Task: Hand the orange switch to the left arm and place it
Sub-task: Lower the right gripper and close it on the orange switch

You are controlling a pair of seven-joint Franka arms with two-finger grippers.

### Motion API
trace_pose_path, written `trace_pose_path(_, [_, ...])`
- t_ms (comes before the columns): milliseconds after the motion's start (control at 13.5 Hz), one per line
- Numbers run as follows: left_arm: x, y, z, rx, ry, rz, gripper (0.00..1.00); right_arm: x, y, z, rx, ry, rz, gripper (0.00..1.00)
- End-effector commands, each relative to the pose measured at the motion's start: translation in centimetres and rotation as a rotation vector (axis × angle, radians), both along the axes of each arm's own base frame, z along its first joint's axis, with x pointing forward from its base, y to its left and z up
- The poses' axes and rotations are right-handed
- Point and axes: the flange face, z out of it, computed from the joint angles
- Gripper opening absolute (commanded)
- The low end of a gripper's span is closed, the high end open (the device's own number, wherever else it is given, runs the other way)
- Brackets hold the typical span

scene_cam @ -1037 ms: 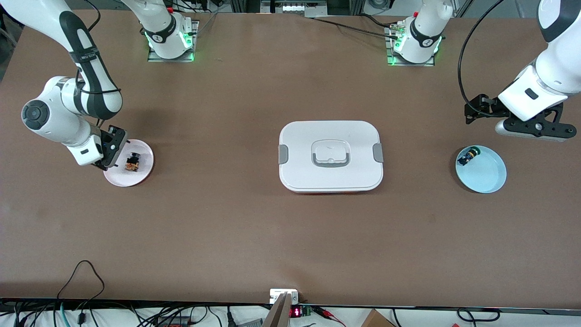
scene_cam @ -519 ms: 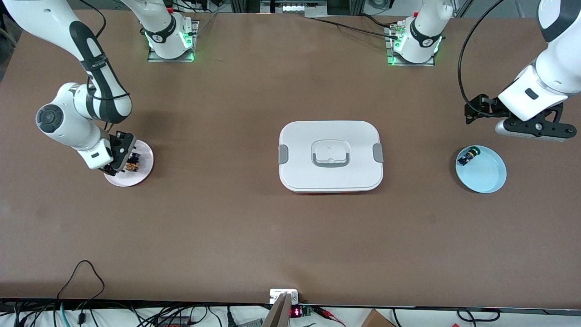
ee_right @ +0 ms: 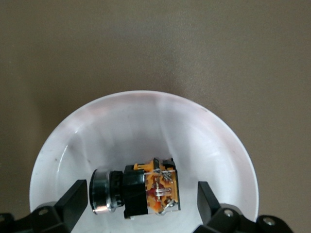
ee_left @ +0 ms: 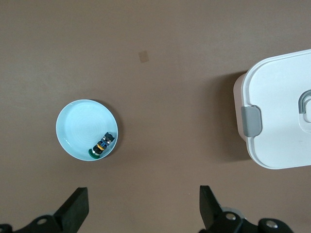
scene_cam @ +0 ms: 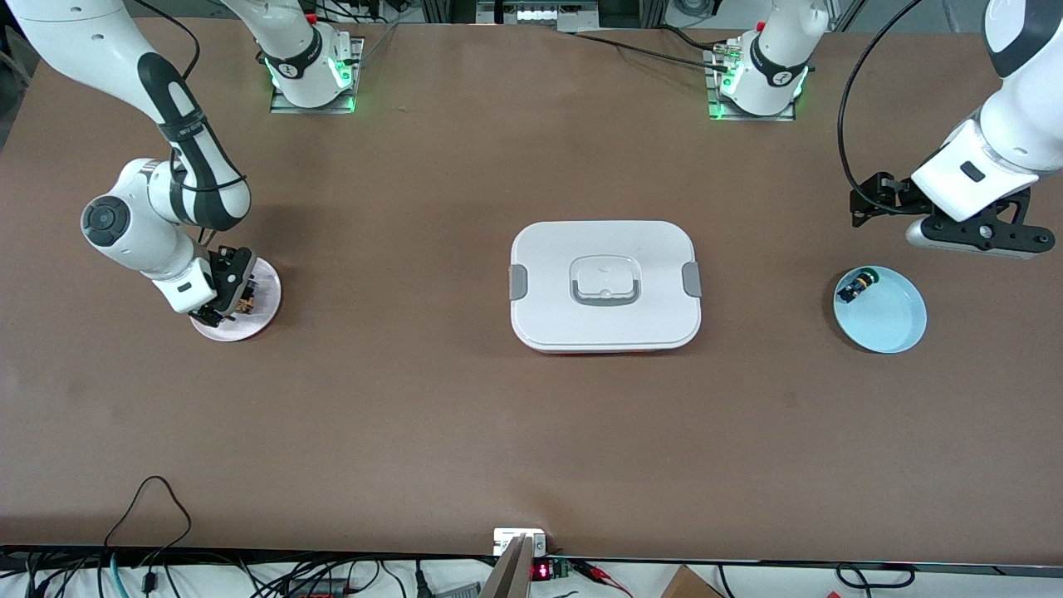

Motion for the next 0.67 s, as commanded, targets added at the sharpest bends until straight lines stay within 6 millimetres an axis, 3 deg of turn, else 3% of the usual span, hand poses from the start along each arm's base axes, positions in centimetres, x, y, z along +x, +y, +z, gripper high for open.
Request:
trace_pose_path(0, [0.44,0.12,0.42,-0.014,0.003,-0.018,1.0,-0.45,-0.31,-0.44,-0.003,-0.01,0.02,1.0])
trace_pose_path(593, [0.44,0.11,0.42,-0.014,0.003,-0.018,1.0,-0.74,-0.2,-1.08,-0.006,-0.045,0.015,1.0])
